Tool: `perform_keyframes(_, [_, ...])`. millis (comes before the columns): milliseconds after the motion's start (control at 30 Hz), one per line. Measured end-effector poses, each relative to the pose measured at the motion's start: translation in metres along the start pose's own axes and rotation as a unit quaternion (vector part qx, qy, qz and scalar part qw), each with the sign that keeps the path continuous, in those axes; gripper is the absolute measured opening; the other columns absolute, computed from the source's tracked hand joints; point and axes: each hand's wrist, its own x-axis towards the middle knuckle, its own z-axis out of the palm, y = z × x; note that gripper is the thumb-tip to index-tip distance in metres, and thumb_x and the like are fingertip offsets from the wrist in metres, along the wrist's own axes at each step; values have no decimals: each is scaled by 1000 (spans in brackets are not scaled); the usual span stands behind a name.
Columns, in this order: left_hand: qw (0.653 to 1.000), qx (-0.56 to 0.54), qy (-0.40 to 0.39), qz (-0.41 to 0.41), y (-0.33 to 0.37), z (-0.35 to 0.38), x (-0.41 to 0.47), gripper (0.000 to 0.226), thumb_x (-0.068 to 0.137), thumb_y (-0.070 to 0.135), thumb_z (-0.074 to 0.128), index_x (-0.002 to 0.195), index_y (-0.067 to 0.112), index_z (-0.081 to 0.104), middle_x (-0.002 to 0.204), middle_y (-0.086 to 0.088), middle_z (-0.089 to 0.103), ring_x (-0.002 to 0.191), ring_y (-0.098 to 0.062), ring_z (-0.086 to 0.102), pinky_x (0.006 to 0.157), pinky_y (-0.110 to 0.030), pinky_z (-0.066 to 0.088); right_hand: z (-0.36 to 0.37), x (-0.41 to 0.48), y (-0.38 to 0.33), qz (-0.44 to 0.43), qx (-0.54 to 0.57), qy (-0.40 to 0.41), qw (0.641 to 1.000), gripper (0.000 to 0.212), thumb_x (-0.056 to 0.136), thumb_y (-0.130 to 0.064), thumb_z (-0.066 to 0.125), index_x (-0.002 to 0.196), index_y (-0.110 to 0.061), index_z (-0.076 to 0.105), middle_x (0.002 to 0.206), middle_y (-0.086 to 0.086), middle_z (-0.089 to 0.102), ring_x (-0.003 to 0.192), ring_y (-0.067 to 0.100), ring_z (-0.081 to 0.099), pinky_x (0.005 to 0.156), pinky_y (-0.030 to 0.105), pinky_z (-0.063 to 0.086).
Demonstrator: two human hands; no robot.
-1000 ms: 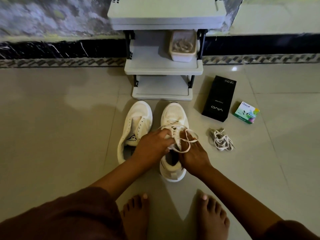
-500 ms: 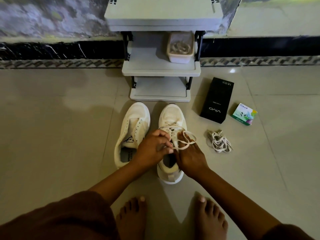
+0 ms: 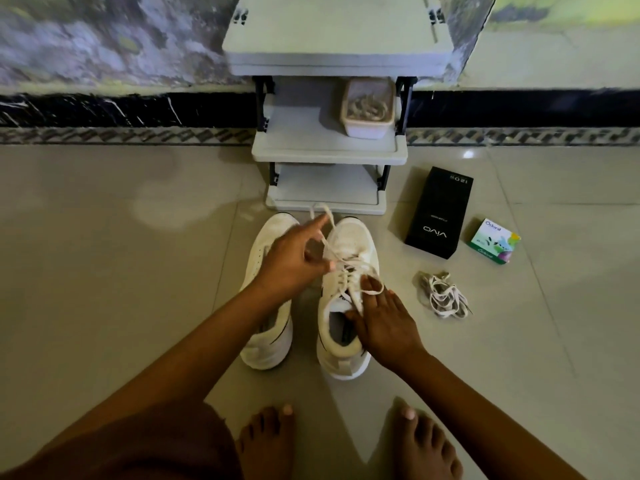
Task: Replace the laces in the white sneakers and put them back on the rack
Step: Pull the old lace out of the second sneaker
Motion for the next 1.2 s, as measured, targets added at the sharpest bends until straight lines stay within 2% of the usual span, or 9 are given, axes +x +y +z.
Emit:
perform_keyframes(100, [985,92,-142,-15,-18,13,-9,54,79,15,73,130,16,55,116,3,58,102,-12,56,81,-20,42,-2,1,0,3,6,22,1000,82,87,-67,15,148,-13,20,152,8,30,136,24,34,109,28,27])
perform_keyframes(233, [982,116,-150,2,-33,26,-9,59,76,17,76,131,14,55,131,-5,57,119,-19,53,92,-20,37,-8,1,4,25,67,105,992,52,88,-54,52,123,-15,50,115,4,62,95,23,62,76,31,51])
perform_keyframes(400, [981,102,-162,-10,-37,26,-3,63,71,19,80,129,12,56,127,-8,61,115,-19,58,94,-24,43,-12,-1,1,-14,55,128,990,38,91,-34,56,120,-16,39,100,7,68,74,28,66,61,31,50])
perform_keyframes(500, [976,132,-172,-5,-38,26,-1,58,72,23,79,126,12,59,122,-9,64,110,-19,60,93,-27,46,-13,-2,-2,-83,-40,185,979,53,78,-24,72,118,-18,38,100,12,68,59,27,64,45,30,47])
perform_keyframes(600, [974,148,-169,-9,-38,28,1,45,72,25,80,114,13,67,108,-9,69,100,-21,64,89,-34,50,-12,-2,-4,-182,-160,299,923,49,75,-23,67,119,-15,47,116,18,60,90,32,61,67,35,51])
perform_keyframes(667, [975,147,-164,-11,-39,28,2,37,71,23,80,105,12,70,101,-9,70,95,-22,65,87,-36,52,-13,-1,-5,-236,-215,300,899,41,78,-25,60,117,-16,52,114,15,59,96,30,54,77,36,40])
perform_keyframes(900, [971,161,-174,-8,-44,29,1,63,72,27,79,129,12,56,123,-11,63,109,-22,60,94,-34,48,-20,5,-5,-166,-223,224,934,26,61,-27,84,72,-17,63,68,2,59,59,21,53,53,28,36])
perform_keyframes(1100, [967,184,-174,-22,-45,33,2,58,74,29,78,126,15,59,117,-10,65,107,-23,61,93,-36,49,-30,8,-17,-217,-272,213,913,29,58,-35,83,69,-12,69,68,4,62,68,22,56,63,31,22])
perform_keyframes(1200, [965,212,-155,-20,-45,37,0,44,77,30,74,117,16,63,106,-11,67,97,-25,62,81,-31,48,-28,14,-28,-173,-245,190,935,31,53,-36,85,66,-13,69,67,3,62,75,22,51,65,31,26])
